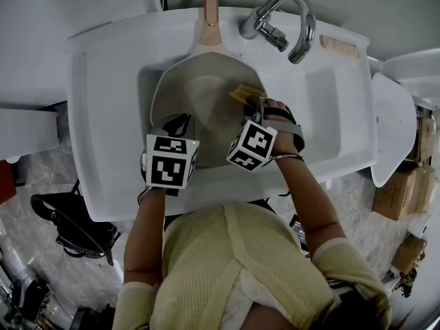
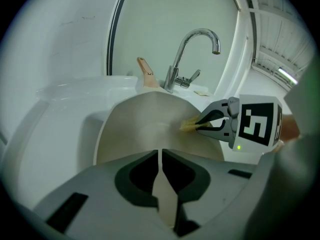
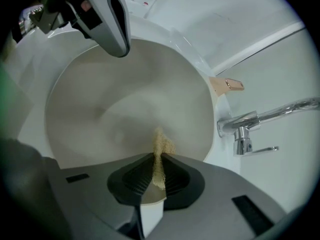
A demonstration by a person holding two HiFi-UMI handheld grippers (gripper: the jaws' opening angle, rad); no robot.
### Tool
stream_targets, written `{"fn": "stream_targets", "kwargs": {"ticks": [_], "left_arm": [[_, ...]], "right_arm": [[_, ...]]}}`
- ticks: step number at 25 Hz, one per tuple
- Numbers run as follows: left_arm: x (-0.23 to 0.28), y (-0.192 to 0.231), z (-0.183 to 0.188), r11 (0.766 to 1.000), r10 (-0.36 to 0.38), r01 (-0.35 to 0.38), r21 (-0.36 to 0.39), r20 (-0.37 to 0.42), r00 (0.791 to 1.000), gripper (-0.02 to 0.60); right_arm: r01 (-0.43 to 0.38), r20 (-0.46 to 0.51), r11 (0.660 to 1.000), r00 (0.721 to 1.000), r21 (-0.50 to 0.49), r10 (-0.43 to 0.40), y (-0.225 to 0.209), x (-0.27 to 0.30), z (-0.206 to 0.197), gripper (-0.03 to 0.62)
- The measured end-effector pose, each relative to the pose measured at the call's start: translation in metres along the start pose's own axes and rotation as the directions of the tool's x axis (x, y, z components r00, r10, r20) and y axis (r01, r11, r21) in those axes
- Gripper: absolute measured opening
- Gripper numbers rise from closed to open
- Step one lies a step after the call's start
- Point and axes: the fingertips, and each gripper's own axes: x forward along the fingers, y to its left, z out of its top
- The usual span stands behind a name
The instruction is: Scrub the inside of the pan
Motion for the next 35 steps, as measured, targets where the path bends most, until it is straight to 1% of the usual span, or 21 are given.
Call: {"fn": "stream_targets", "kwargs": {"ticks": [12,20,30,35], "left_arm": [[-0.01,-0.005,-0.003,0.998,-0.02,0.02,0.052,-0.003,1.0,0.077],[-0.012,-0.012,-0.015,0.997,-0.039,0.041,0.066,-0.039,0.998,0.077],[-0.018,-0.015,-0.029,0.996,-0.05,0.055,0.067,-0.072,0.996,0.077],[-0.023,-0.015,-0.039,0.996,-0.049,0.055,0.069,-0.094,0.994,0.076]], "right_arm": [[-0.083,-0.086,0.996,0.993,0.019,0.084,0.032,-0.004,-0.016,0.054],[-0.151,-0.107,0.988,0.982,0.039,0.154,0.055,-0.01,-0.017,0.054],[-0.27,-0.099,0.961,0.957,0.056,0.274,0.093,-0.019,-0.01,0.054],[-0.346,-0.071,0.934,0.933,0.089,0.352,0.109,-0.025,-0.004,0.054]]}}
